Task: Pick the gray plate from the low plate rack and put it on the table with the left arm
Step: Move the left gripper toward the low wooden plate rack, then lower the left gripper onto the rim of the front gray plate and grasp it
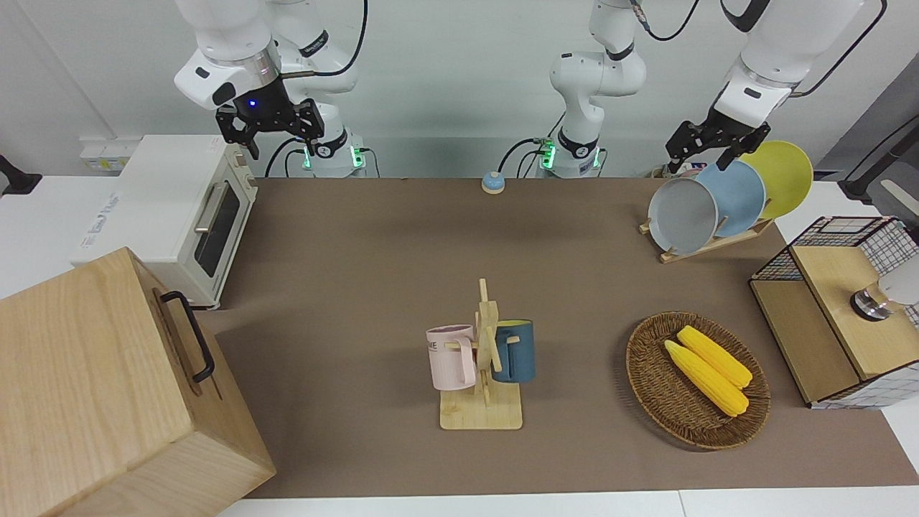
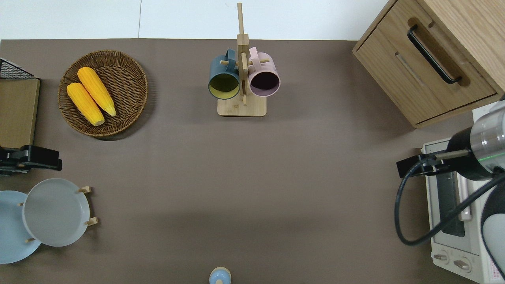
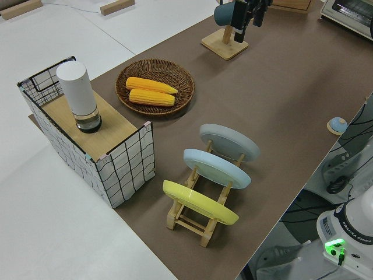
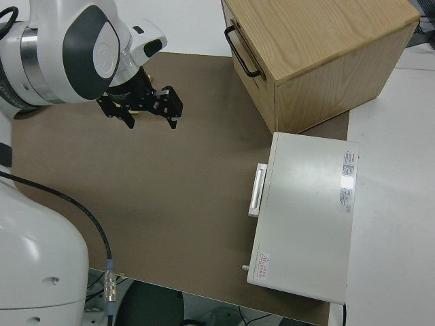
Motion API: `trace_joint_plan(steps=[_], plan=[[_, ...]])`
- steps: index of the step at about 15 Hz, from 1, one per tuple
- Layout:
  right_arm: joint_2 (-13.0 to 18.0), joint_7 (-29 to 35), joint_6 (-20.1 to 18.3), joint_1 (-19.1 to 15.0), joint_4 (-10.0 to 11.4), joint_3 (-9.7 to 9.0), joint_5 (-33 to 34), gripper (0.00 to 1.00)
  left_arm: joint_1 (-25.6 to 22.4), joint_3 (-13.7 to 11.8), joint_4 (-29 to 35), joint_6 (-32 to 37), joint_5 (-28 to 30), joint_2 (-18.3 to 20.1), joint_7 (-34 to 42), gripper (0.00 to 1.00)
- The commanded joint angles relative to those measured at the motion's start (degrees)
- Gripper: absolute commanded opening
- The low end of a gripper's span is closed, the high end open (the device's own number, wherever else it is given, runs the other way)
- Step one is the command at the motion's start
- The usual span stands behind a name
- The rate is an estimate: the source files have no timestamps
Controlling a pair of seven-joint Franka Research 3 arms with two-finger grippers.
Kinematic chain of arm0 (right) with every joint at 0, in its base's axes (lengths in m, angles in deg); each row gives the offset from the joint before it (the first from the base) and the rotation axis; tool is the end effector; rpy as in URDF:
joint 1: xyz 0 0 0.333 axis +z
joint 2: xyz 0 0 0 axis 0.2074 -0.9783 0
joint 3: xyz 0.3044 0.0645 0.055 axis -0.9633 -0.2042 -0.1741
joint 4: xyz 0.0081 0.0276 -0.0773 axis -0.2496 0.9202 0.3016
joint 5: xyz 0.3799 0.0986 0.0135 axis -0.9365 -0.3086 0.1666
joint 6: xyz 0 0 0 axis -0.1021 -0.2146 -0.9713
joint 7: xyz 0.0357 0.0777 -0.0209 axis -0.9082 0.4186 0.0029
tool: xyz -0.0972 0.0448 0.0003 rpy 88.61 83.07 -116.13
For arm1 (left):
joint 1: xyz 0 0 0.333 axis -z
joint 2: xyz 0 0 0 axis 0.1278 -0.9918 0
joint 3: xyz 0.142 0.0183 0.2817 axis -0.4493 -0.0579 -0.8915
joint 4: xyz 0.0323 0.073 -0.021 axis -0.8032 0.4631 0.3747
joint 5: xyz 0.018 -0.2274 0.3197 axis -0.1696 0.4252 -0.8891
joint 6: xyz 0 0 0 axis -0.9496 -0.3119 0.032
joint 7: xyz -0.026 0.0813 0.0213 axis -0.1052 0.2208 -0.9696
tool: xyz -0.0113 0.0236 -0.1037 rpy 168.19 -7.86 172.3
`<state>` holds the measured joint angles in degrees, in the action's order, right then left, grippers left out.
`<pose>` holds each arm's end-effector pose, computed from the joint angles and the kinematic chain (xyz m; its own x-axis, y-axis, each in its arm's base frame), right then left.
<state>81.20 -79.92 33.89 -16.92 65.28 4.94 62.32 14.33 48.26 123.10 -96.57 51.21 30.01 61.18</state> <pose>0.5196 0.0740 0.6515 0.9894 0.0799 -0.1211 0.0819 -0.9966 0.0122 0.5258 0.0067 0.6380 0.9960 0.0495 -0.0739 0.0503 -0.9987 0.0089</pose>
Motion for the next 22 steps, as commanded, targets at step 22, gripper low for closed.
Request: trace_joint_plan(steps=[22], plan=[[0.3, -0.2, -0.9, -0.8, -0.3, -0.38, -0.2, 0.987, 0.7, -0.9, 32.3, -13.1, -28.3, 4.5, -5.4, 0.99]])
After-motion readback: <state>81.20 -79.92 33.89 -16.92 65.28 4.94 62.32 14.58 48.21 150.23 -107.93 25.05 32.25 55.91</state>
